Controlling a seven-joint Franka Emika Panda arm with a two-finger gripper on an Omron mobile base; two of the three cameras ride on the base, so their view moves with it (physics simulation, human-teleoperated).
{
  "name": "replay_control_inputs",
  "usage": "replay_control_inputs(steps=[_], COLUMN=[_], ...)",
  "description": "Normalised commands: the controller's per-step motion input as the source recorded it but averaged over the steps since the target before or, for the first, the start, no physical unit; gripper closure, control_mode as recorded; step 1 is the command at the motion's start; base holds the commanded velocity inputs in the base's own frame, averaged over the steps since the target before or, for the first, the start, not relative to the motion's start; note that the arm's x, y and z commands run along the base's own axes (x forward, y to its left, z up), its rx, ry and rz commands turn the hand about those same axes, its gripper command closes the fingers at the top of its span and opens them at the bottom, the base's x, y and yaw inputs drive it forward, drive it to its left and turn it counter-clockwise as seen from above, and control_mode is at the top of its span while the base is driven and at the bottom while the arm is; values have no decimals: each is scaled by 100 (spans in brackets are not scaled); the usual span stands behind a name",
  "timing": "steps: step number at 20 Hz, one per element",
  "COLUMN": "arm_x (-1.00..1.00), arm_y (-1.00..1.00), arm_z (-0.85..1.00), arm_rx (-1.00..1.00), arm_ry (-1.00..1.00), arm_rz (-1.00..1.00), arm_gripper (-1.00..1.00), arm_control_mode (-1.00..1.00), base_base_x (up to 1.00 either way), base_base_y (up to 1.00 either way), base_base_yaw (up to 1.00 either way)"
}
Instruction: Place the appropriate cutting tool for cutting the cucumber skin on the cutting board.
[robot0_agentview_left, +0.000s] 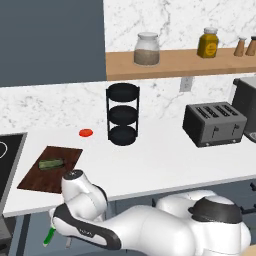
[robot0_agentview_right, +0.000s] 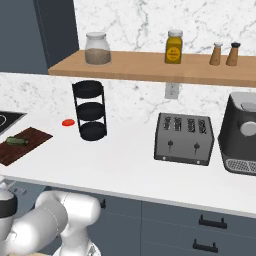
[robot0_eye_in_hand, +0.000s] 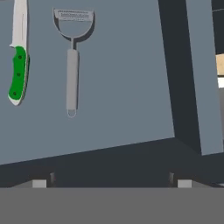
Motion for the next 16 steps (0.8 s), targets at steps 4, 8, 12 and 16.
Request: replay_control_inputs(steps=[4,8,12,16], arm_x=[13,24,10,0], arm_y=[1,2,15,14], arm_z=[-12,-1,-26,-30], arm_rx=[0,0,-1,0], arm_ry=[0,0,0,0], arm_rz=[0,0,0,0], arm_gripper=[-100,-100,-100,-100], arm_control_mode=[-100,-100,-100,-100], base_base_x=[0,0,0,0], base_base_y=[0,0,0,0], base_base_yaw=[0,0,0,0])
